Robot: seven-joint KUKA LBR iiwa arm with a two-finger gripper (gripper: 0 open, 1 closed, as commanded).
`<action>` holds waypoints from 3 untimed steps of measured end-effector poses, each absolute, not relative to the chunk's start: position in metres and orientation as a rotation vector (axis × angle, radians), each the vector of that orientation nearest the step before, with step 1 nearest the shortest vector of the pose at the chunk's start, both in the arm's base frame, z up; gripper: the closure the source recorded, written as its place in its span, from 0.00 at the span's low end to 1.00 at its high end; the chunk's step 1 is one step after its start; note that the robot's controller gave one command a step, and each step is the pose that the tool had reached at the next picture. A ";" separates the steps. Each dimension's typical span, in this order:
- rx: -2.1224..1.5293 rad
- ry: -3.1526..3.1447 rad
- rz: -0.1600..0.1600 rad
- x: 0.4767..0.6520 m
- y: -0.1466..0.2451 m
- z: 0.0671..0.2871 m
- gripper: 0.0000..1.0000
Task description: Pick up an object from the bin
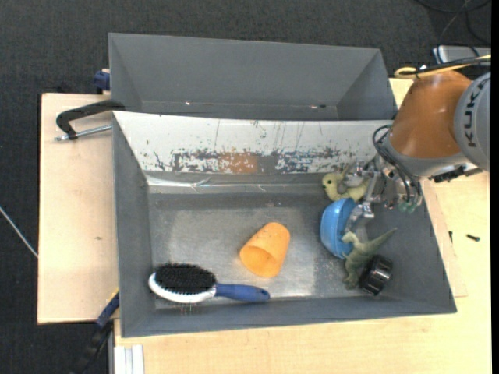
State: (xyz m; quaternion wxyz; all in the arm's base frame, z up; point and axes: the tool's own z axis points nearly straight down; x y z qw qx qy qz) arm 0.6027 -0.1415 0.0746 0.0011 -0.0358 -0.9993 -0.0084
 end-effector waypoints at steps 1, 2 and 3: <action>-0.103 -3.134 -0.014 0.604 -0.136 0.078 0.00; -0.109 -3.158 -0.011 0.610 -0.137 0.085 1.00; -0.107 -3.156 0.002 0.614 -0.136 0.154 1.00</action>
Offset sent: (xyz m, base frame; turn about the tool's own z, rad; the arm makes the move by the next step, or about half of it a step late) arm 0.0000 0.0000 0.0000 0.0000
